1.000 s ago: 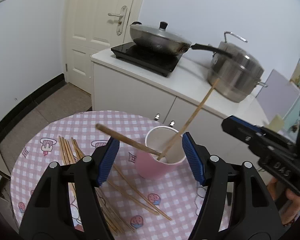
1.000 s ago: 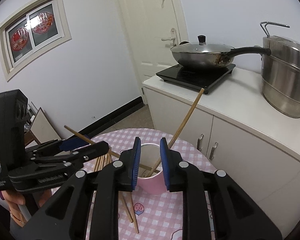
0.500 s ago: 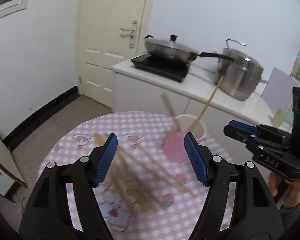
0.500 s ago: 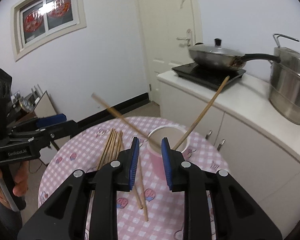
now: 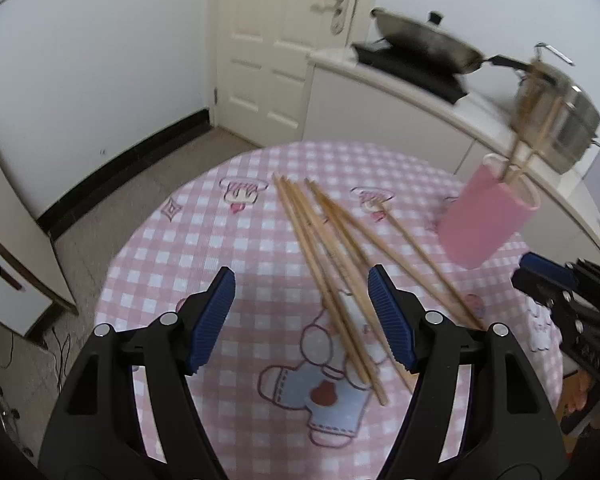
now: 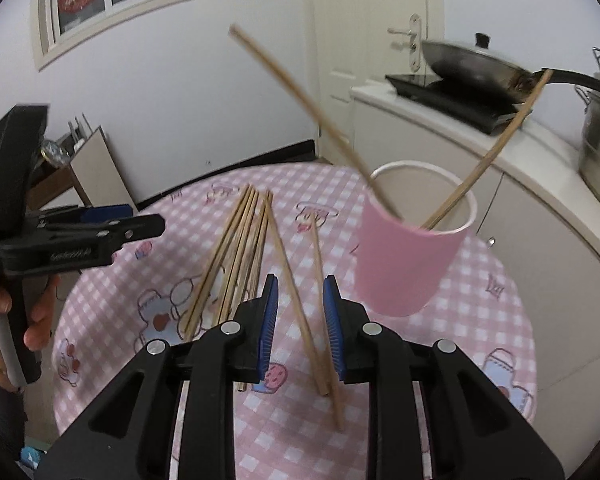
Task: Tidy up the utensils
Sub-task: 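Move both tools back down to the chopstick pile on the table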
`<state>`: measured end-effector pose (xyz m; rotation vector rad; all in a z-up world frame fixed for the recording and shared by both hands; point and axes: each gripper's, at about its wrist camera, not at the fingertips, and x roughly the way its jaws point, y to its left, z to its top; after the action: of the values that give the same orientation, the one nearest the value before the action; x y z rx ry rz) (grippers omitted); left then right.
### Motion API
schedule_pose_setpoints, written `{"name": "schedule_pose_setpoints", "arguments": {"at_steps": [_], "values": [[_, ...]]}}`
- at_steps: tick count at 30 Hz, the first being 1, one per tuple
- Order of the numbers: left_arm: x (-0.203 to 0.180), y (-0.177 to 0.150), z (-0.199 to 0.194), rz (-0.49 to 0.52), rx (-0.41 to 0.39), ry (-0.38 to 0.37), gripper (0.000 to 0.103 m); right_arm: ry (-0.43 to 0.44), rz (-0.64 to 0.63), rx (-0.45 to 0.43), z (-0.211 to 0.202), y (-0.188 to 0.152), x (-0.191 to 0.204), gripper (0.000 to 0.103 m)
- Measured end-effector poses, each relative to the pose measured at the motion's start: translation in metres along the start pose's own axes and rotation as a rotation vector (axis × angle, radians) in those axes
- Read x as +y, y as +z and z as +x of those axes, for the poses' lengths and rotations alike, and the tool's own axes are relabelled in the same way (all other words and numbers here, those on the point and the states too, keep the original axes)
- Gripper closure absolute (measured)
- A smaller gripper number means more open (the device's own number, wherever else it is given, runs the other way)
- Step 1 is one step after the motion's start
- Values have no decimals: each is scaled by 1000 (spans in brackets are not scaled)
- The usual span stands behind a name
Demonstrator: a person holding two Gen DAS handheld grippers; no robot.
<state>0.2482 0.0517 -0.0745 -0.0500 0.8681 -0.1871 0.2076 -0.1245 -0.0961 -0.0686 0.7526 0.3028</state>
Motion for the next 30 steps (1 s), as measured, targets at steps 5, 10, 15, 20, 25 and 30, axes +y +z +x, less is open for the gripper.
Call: {"name": "schedule_pose_setpoints", "arguments": {"at_steps": [5,10,15,20,25,30], "values": [[4,6,36,-36,79,19,48,5,-22,32,22,-4,9,81],[3,5,57,-40,114,29,53,-5,-53,51,40,-7,14,81],[1,5,66,-35,115,29,53,-8,-73,65,53,-9,17,81],[0,6,72,-18,119,52,53,-6,-84,66,59,-8,21,81],[1,6,75,-17,123,57,53,-8,-92,70,64,-6,23,81],[1,6,80,-15,131,58,53,-9,-92,72,66,-5,24,81]]}}
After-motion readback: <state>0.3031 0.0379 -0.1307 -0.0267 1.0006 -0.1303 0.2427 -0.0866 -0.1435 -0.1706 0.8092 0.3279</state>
